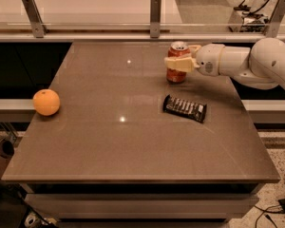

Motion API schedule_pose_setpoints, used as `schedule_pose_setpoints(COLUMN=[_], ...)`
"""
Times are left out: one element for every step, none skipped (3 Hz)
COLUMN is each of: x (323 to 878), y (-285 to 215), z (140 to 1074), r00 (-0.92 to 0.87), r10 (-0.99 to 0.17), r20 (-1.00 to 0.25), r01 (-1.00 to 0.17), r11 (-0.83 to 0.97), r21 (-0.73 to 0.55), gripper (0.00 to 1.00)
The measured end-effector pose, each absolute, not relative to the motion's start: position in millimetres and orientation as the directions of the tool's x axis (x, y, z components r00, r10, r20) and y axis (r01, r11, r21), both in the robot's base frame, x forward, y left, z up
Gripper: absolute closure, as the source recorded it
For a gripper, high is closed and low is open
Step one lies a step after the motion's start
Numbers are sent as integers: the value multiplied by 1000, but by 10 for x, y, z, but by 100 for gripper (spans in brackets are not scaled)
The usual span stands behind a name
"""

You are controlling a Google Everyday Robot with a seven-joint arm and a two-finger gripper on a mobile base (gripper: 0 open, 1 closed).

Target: Move coke can near orange

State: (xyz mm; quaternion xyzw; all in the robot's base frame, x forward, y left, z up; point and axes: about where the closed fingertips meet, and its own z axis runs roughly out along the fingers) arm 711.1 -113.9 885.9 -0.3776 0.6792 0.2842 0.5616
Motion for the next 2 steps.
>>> schedule_pose_setpoints(x=[6974,6743], y=[-1063,-894], z=[8969,9154], r00=[-63,-16], r10=[-190,-206], r20=[-980,-979], r01=[-845,-856], r11=[533,509], r21=[-49,-93], gripper=[100,100])
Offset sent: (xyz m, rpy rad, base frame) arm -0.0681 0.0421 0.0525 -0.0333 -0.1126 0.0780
